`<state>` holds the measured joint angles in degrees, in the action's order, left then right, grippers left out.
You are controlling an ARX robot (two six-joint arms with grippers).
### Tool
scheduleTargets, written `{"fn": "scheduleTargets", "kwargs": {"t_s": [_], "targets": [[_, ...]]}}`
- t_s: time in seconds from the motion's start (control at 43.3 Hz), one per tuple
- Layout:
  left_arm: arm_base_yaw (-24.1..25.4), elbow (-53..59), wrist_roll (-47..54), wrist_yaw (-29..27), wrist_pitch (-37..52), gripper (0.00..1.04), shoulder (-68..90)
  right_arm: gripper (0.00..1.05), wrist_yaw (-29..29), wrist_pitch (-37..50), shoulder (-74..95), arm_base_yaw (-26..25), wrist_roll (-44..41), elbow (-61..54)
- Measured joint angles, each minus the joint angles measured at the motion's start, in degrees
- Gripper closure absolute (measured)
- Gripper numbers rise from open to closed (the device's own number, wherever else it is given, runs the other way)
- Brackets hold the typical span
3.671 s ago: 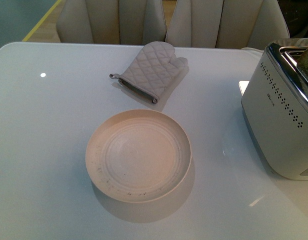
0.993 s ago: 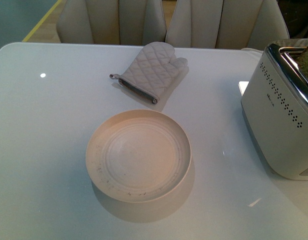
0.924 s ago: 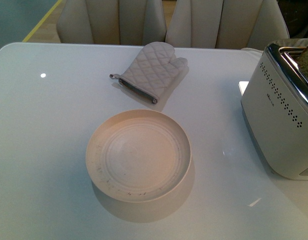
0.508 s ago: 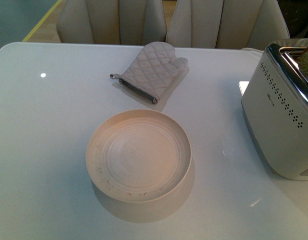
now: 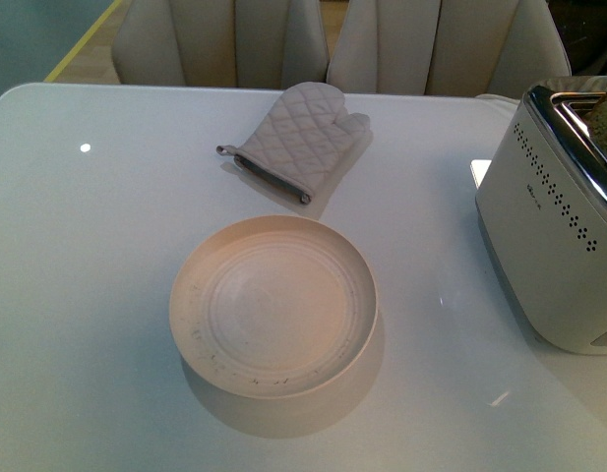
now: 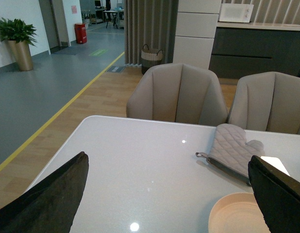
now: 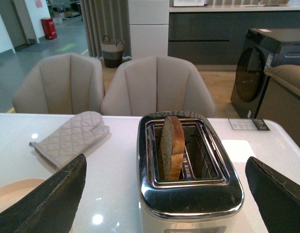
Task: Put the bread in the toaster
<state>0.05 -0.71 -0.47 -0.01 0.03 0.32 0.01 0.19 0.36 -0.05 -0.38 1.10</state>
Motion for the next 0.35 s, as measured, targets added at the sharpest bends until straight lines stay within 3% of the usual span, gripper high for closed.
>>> {"fn": "scheduleTargets", "kwargs": {"t_s": [0.346], "targets": [[0.0,0.0,0.02,0.0,0.0,0.07,0.0,0.09,0.0,0.0,0.0,0.0,0.0,0.0]]}}
